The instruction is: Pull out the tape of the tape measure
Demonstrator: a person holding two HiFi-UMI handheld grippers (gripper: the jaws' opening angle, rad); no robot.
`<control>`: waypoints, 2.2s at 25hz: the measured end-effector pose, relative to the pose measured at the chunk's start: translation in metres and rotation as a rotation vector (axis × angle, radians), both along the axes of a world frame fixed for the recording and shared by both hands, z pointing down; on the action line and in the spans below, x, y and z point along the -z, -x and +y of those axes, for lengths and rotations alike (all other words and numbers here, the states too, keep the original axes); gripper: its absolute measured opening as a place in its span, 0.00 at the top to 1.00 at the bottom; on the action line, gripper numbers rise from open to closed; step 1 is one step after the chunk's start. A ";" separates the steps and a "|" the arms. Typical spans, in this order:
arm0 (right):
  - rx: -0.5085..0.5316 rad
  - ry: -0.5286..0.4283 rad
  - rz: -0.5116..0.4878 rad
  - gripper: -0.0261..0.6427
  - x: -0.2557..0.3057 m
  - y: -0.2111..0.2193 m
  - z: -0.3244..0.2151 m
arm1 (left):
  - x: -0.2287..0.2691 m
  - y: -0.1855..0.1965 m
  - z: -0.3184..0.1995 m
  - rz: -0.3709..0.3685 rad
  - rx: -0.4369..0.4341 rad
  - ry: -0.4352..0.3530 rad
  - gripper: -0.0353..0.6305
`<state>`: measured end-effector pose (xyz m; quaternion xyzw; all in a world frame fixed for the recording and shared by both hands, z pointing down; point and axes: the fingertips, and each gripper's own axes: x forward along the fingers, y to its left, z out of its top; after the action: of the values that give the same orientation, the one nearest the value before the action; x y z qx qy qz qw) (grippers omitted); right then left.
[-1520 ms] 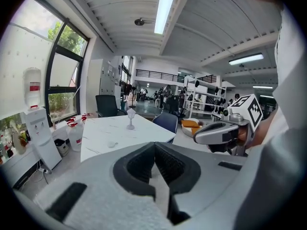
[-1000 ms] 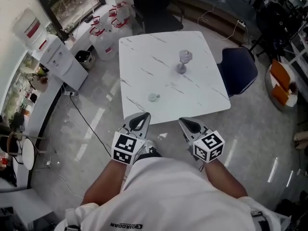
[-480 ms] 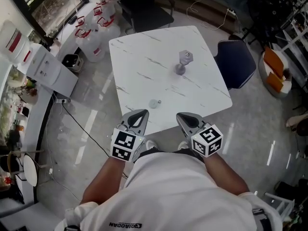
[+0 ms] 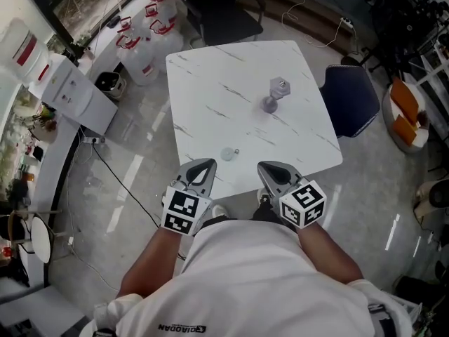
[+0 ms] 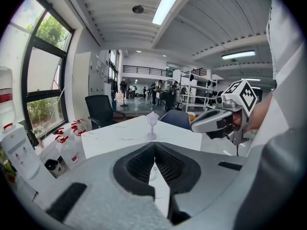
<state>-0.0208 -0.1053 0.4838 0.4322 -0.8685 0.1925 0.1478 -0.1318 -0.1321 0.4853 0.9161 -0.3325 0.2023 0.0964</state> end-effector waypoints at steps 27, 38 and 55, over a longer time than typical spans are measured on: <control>0.142 -0.049 -0.034 0.95 0.011 -0.058 -0.062 | 0.008 -0.041 -0.054 -0.136 0.162 -0.082 0.88; 0.122 -0.050 -0.048 0.95 0.008 -0.068 -0.059 | -0.002 -0.051 -0.051 -0.179 0.141 -0.073 0.81; 0.109 -0.064 -0.055 0.95 0.011 -0.071 -0.054 | -0.001 -0.054 -0.048 -0.208 0.109 -0.079 0.68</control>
<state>0.0498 -0.1595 0.4727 0.3833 -0.9003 0.1680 0.1199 -0.0777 -0.1806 0.4860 0.8739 -0.3977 0.2773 0.0362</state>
